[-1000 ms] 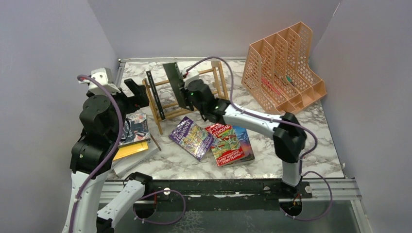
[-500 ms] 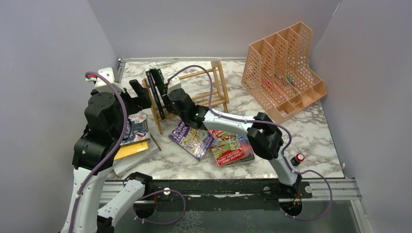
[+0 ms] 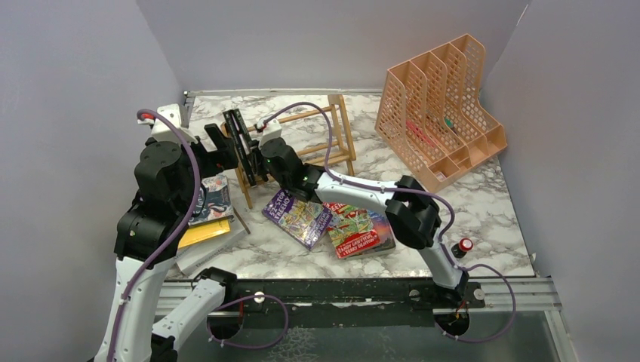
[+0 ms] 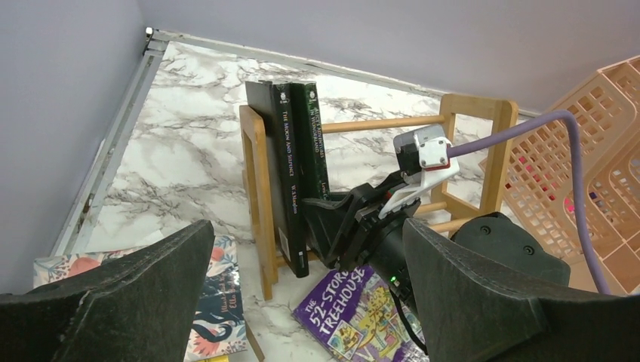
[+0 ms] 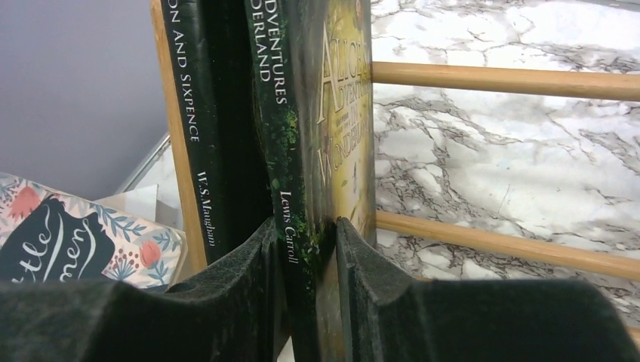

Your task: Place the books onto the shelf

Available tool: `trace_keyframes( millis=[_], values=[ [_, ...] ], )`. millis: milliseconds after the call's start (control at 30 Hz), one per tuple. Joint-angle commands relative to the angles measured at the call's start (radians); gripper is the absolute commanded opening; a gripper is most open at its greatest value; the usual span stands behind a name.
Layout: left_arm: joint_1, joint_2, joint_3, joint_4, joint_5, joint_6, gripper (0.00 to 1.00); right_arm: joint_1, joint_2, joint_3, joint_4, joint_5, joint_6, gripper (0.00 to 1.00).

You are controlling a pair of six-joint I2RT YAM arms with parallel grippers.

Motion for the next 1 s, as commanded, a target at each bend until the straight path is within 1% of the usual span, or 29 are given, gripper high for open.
trace_keyframes(
  millis=[0,100,133,200,233,267,333,400,600,733,800,867,967],
  values=[
    [0.002,-0.004,-0.006,-0.005,0.028,-0.006,0.95,0.009,-0.061,-0.002,0.001,-0.114,0.081,0.33],
    [0.002,-0.009,-0.006,-0.004,0.031,-0.005,0.95,0.008,-0.069,-0.005,0.002,-0.159,0.116,0.33],
    [0.002,-0.011,-0.006,-0.005,0.034,-0.005,0.95,0.006,-0.072,-0.005,0.002,-0.173,0.126,0.32],
    [0.002,-0.013,-0.007,-0.005,0.037,-0.005,0.95,0.003,-0.075,-0.005,0.001,-0.198,0.149,0.26],
    [0.002,-0.014,-0.007,-0.005,0.038,-0.005,0.95,0.002,-0.076,-0.004,0.001,-0.207,0.153,0.26],
    [0.002,-0.014,-0.007,-0.006,0.04,-0.005,0.95,0.002,-0.077,-0.002,0.002,-0.214,0.149,0.29],
    [0.002,-0.015,-0.008,-0.006,0.042,-0.005,0.95,0.002,-0.075,0.003,-0.002,-0.221,0.141,0.4],
    [0.002,-0.015,-0.007,-0.005,0.045,-0.003,0.95,0.002,-0.083,0.002,-0.012,-0.227,0.139,0.43],
    [0.002,-0.016,-0.003,-0.005,0.055,-0.007,0.95,-0.001,-0.129,-0.037,-0.007,-0.255,0.151,0.44],
    [0.002,-0.017,-0.001,-0.003,0.065,-0.013,0.96,-0.009,-0.161,-0.071,0.006,-0.302,0.169,0.39],
    [0.002,-0.014,-0.001,-0.004,0.066,-0.015,0.95,-0.017,-0.165,-0.08,0.009,-0.326,0.178,0.38],
    [0.002,-0.014,-0.004,-0.004,0.072,-0.018,0.96,-0.023,-0.161,-0.079,0.0,-0.334,0.179,0.39],
    [0.002,-0.012,-0.008,-0.005,0.084,-0.021,0.95,-0.029,-0.16,-0.077,-0.014,-0.322,0.18,0.44]
  ],
)
